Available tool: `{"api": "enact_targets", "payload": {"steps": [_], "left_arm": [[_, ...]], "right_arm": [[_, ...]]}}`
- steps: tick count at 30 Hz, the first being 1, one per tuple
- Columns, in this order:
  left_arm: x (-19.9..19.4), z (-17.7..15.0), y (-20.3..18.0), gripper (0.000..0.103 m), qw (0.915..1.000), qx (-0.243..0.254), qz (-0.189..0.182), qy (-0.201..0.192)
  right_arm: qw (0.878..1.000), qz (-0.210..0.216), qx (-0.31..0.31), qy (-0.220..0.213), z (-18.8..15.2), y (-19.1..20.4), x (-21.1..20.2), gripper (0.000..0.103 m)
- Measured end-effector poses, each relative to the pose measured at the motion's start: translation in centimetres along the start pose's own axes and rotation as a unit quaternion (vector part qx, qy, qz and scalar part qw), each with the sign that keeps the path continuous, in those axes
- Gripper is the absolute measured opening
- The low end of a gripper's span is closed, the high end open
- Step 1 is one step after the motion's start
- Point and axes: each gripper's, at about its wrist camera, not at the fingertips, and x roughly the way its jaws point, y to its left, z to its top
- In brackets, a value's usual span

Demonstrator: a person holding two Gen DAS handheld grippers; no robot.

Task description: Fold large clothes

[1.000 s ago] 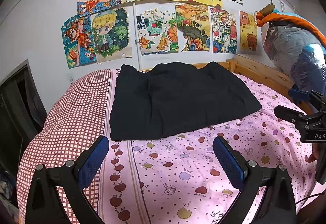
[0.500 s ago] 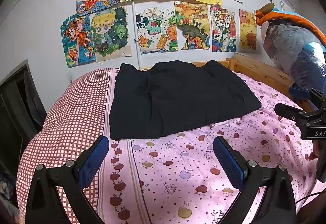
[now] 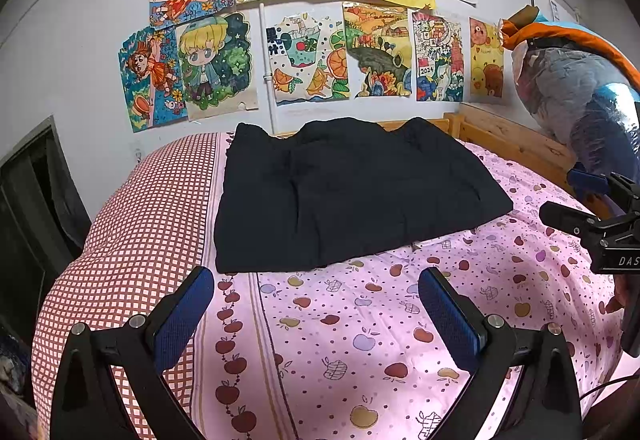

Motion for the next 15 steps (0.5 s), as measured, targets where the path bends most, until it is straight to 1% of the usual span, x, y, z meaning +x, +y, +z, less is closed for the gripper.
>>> {"api": "enact_targets", "payload": {"steps": [7,12,15], "left_arm": [[-0.01,-0.03,-0.05,0.103,1.0000,-0.001,-0.004,-0.001],[-0.12,-0.31,-0.23,0.103,0.9999,0.004,-0.016,-0.001],[-0.19,-0.33,-0.51,0.103,0.9998,0.014,-0.015,-0.001]], "right_arm": [[1.000,-0.001,0.001,0.001,-0.03,-0.02,0.02,0.098],[1.000,-0.002,0.002,0.005,-0.06,-0.19,0.17,0.098],[1.000,-0.003,0.003,0.007,-0.04,-0.24,0.26,0.098]]}}
